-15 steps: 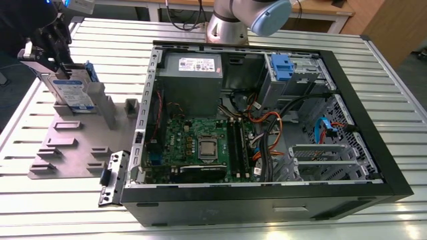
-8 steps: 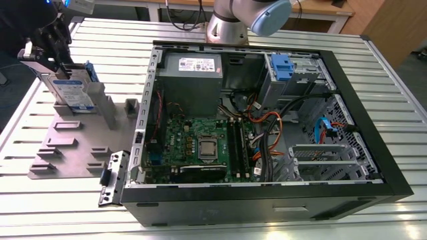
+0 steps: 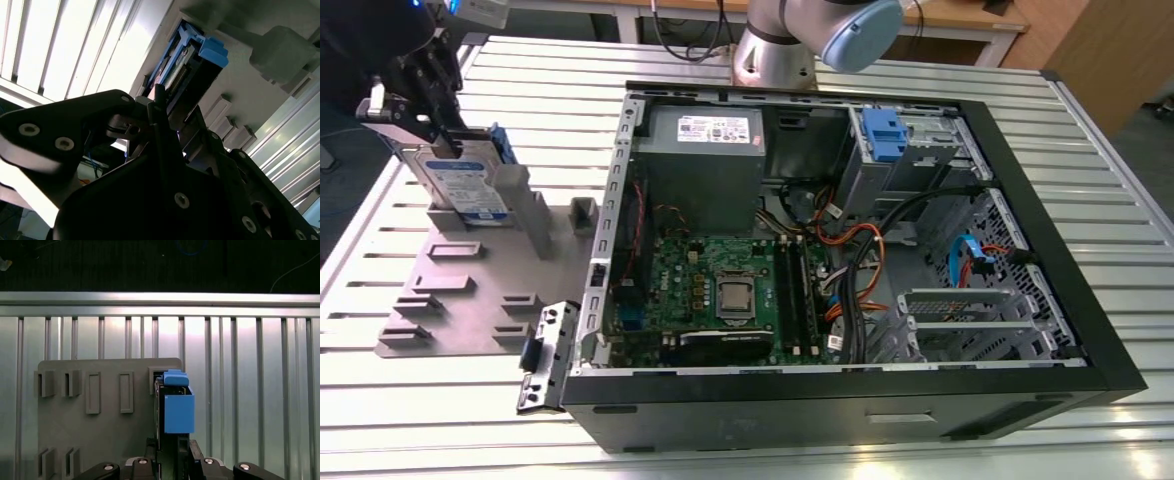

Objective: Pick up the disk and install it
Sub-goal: 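Pick up the disk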

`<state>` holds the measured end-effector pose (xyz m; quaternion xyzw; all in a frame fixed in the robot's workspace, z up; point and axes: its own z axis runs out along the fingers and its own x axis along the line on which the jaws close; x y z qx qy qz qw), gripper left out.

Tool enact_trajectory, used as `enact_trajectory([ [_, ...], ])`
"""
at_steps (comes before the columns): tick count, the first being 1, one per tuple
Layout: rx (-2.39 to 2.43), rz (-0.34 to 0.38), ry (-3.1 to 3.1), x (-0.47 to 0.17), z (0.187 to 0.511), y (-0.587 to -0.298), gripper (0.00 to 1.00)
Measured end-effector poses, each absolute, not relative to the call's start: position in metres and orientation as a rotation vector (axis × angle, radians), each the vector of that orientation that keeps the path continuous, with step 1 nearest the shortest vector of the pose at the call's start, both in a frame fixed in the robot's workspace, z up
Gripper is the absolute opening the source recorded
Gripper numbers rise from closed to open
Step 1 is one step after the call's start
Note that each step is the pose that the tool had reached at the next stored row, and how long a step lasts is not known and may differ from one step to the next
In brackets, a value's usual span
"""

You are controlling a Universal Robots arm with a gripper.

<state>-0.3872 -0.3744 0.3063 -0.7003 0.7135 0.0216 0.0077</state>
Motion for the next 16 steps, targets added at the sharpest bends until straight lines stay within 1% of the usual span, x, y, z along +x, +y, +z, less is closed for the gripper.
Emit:
enact_trajectory([
  [12,-2.190,0.067,2.231,-0.3871,0.3071,-0.3744,0.35],
  [16,-2.190,0.066,2.231,-0.3872,0.3152,-0.3744,0.35],
])
